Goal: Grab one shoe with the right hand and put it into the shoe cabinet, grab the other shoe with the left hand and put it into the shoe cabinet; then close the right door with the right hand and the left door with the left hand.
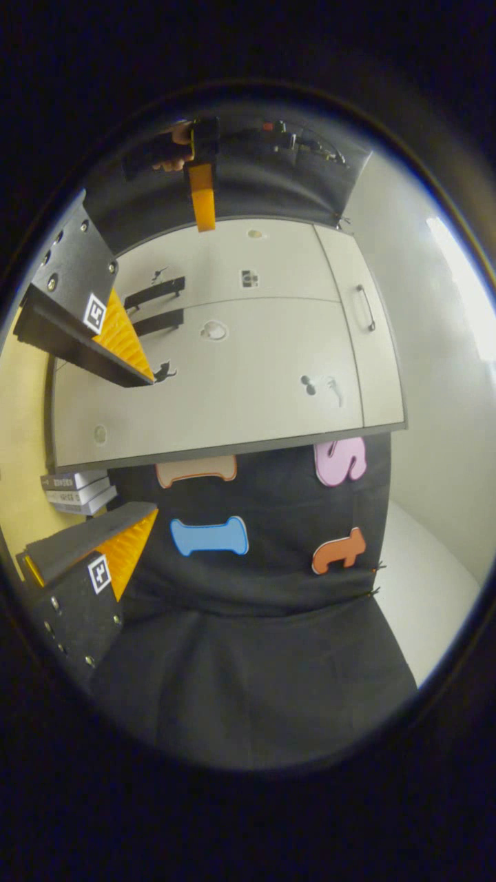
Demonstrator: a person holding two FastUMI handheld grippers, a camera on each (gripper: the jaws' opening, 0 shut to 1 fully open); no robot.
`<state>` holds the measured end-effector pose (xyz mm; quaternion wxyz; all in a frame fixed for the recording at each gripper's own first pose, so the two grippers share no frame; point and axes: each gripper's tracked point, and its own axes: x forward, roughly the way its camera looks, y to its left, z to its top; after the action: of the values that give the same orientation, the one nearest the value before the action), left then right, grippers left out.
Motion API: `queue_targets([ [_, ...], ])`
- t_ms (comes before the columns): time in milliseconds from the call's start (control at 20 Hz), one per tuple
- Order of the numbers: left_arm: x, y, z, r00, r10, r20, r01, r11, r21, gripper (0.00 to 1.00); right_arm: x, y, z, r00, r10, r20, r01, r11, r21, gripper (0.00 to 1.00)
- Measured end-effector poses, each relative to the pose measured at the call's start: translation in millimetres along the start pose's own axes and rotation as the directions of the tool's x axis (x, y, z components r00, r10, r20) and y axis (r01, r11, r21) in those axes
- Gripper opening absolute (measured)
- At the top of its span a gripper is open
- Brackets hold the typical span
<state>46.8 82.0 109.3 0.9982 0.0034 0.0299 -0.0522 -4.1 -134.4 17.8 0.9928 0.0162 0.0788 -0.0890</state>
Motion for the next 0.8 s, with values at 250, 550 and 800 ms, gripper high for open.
queue_targets([
  [250, -66.9, 30.9, 30.4, 0.985, 0.137, 0.101, -0.138, 0.990, 0.003, 0.77, -11.0, 62.1, 47.9, 0.990, 0.103, 0.097, -0.106, 0.994, 0.017, 1.00],
  [550, -116.3, 46.4, 31.8, 0.956, 0.240, 0.171, -0.240, 0.971, -0.021, 0.79, -29.6, 99.9, 55.7, 0.978, 0.151, 0.144, -0.157, 0.987, 0.031, 1.00],
  [800, -128.2, 50.3, 22.9, 0.952, 0.251, 0.176, -0.250, 0.968, -0.026, 0.87, -37.4, 103.2, 55.6, 0.978, 0.121, 0.171, -0.125, 0.992, 0.017, 1.00],
])
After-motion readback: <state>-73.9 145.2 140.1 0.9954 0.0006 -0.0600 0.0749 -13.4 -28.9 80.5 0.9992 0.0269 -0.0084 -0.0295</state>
